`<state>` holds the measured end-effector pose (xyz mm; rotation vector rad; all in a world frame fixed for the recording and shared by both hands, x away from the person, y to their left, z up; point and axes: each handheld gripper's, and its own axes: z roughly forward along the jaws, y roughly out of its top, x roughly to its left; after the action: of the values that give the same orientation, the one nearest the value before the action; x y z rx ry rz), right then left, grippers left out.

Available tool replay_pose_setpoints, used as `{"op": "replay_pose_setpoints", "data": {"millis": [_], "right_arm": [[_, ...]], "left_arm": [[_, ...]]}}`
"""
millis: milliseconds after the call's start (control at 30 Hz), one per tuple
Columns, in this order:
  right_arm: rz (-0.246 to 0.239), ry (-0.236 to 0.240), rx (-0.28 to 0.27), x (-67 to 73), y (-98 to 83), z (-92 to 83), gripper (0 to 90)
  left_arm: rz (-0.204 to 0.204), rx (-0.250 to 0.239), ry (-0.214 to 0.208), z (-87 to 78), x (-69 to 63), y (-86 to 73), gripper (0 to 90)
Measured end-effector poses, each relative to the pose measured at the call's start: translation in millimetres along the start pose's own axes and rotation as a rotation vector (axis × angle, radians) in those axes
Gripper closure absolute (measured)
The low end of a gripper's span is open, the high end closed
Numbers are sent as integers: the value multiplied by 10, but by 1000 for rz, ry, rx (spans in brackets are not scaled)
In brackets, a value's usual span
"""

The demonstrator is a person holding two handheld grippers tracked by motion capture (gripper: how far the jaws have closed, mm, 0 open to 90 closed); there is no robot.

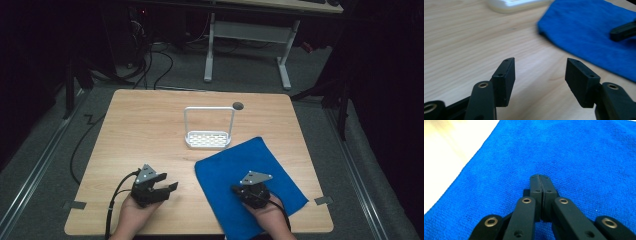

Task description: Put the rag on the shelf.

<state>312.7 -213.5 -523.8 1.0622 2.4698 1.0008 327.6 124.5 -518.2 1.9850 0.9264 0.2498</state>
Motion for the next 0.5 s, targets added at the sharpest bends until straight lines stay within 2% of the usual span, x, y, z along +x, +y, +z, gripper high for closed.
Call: {"op": "replay_pose_setpoints", "data": {"millis": [33,133,167,200,233,267,333,433,500], "right_arm": [[0,0,0,0,0,0,900],[-32,30,2,129,69,70,900],[-61,31,-3,177,97,73,900],[-61,31,-3,177,97,73,900],[-68,29,-13,193,107,58,900],[-68,22,-22,194,117,27,900],[-60,10,-46,153,114,-21,900],[-33,-9,-63,68,89,-95,900],[-14,-24,-72,-2,59,-138,900]], "left_arm": [[0,0,0,0,0,0,417],[47,18,-74,127,-295,31,420],[76,40,-123,198,-460,46,450],[76,40,-123,198,-460,46,485],[94,52,-152,252,-572,53,485],[105,57,-165,283,-632,56,525],[119,76,-211,370,-757,63,610],[137,122,-228,517,-878,68,720],[168,151,-229,588,-941,55,792]]}}
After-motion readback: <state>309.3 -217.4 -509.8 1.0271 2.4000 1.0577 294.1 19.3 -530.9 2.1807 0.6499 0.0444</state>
